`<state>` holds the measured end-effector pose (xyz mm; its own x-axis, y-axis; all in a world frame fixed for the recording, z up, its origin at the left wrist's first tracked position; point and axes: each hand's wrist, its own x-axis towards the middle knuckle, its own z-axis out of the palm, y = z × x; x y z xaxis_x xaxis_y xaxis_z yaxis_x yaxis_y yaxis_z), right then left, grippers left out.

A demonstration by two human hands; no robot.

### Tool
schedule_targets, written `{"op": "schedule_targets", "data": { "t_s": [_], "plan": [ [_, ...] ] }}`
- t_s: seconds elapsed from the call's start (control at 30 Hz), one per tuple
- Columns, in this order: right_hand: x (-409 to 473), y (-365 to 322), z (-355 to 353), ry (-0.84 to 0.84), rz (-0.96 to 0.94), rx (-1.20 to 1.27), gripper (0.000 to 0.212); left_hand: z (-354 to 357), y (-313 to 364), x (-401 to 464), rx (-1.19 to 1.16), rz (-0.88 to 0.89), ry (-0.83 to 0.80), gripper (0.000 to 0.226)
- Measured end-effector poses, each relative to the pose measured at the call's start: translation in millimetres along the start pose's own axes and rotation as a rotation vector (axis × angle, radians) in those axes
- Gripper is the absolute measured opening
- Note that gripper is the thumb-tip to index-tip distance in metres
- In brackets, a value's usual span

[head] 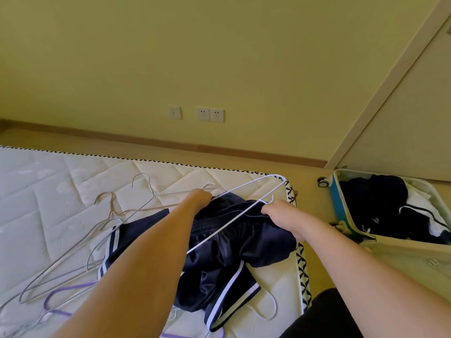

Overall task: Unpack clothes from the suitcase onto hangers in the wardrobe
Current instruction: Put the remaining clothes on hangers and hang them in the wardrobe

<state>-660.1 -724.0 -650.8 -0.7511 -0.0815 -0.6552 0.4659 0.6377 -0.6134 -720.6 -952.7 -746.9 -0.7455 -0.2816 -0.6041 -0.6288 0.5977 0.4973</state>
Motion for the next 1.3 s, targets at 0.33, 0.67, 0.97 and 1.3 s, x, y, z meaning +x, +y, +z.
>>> {"op": "schedule_targets", "data": {
  "t_s": [0.33,0.67,0.97,1.3],
  "plan": [
    [47,4,-13,0.010,0.073,0.034,0.021,23,21,37,0.009,-0.063,0.236,0.029],
    [47,13,-15,-0.005,0.110,0.130,0.029,3,26,43,0.117,-0.039,0.098,0.045],
    [36,11,-14,-0.033,0.112,0.140,0.028,-1,8,40,-0.454,-0.184,0.218,0.015],
    [42,17,-13,-0.024,0.141,0.119,0.027,3,-18,27,-0.272,0.024,0.338,0.031]
  ]
}}
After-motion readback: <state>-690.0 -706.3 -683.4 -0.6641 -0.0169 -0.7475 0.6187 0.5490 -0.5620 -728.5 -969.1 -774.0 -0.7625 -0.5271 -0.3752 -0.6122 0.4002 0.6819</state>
